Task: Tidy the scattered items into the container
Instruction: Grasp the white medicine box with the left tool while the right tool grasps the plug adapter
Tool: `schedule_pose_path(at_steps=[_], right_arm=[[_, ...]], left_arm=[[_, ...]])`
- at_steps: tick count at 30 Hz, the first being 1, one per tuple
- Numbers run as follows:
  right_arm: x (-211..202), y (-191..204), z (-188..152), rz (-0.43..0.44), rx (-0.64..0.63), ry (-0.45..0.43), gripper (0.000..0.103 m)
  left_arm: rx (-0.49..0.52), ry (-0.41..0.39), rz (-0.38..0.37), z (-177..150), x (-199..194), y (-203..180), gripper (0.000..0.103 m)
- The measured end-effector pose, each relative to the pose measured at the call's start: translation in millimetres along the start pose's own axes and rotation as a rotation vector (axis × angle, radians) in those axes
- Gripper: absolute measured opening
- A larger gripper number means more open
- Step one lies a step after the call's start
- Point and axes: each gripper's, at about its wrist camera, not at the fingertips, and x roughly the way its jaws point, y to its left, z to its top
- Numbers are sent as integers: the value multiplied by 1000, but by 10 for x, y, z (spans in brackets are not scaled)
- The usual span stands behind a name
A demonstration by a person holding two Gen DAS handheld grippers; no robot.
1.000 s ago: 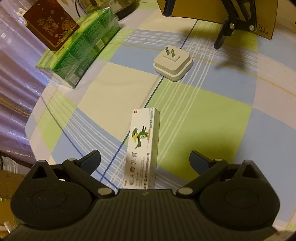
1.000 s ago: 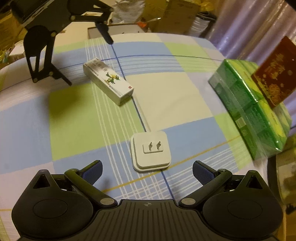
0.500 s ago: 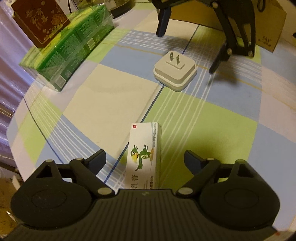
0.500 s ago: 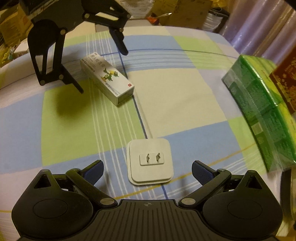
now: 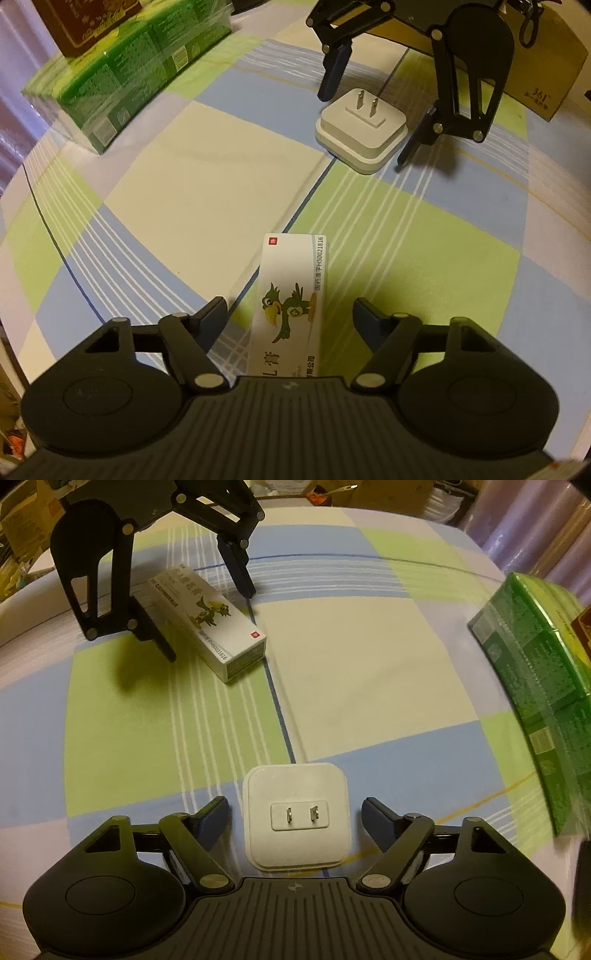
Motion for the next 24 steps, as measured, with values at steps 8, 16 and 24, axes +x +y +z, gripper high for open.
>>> schedule_pose_path(at_steps=[8,16,24], right_arm=[[46,-32,5,21,-6,23,62],[33,-5,0,22,27,36,62],[-143,134,-21,-27,170,29,62]], left_arm=[[-50,1,-49,-25,8,80,40],[-86,14,-49,-32,-8,55,33],[-208,0,-40,-68,-98,-121,33]])
